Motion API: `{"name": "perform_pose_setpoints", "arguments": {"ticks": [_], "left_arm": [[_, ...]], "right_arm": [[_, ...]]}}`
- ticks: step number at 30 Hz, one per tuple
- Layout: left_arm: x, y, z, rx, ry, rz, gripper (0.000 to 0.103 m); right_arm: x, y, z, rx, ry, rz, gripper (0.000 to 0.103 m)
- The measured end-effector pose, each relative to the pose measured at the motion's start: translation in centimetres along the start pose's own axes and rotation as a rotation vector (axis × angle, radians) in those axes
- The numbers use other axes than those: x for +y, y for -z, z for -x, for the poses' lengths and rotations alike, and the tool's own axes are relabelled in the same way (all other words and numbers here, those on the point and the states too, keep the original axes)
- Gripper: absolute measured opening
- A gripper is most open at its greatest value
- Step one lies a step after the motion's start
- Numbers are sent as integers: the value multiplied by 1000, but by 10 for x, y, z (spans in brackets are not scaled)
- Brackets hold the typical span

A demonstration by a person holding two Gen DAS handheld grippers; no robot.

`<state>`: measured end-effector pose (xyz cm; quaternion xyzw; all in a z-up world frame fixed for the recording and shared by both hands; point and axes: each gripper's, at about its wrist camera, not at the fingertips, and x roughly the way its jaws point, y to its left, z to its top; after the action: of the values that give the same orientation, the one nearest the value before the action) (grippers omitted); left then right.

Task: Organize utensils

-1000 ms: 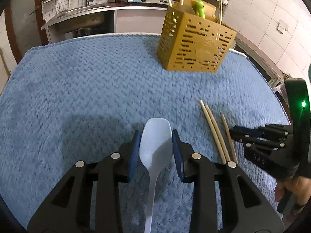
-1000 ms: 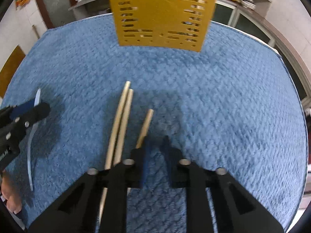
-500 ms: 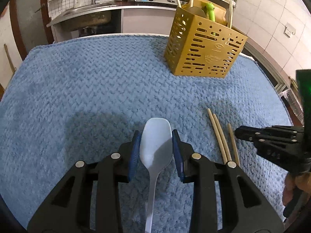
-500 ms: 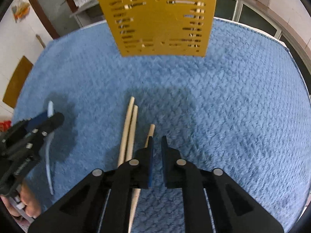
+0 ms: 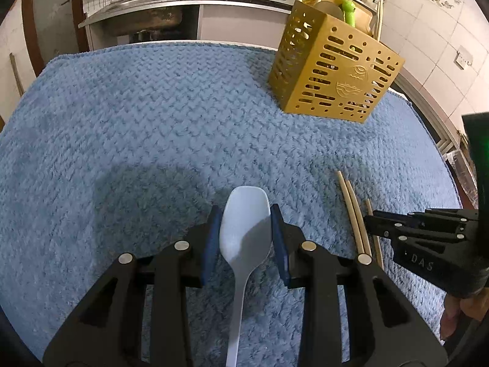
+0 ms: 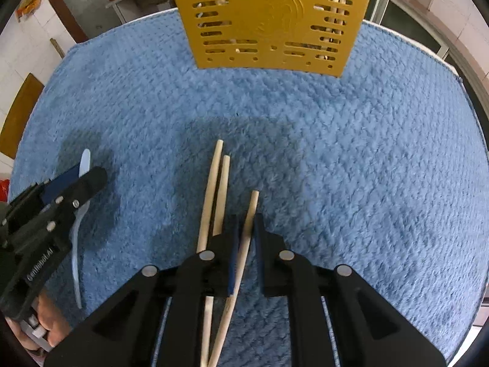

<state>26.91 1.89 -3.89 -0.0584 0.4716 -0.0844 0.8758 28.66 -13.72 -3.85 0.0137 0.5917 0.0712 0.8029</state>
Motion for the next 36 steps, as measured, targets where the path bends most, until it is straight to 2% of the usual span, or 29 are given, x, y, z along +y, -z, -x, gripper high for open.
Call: {"name": "perform_pose_setpoints", "arguments": {"ticks": [5,12,17,21,23,28,36], "left_arm": [[1,0,1,1,2,9,31],[-4,-6,20,-50,22,12,31],[-13,-15,36,-99,51,17,31],[-24,-26,54,-168,84,20,31],[-29,-33,62,-202,96,18,31],[-35,-48,69,-223,104,13,31],[-43,-66,84,-258,98,-17,31]], "right_arm": [[-7,1,1,-33,-45,0,8],[-38,11,28,-146,-130,-47,8],[-57,15,66,-286,-191,-79,7],[-64,23,101,-410,-225,-71,6],[-64,27,115,-462,-219,-69,6],[-73,28,136,-572,-206,-57,6],[-85,8,158,-679,-178,-49,6]]}}
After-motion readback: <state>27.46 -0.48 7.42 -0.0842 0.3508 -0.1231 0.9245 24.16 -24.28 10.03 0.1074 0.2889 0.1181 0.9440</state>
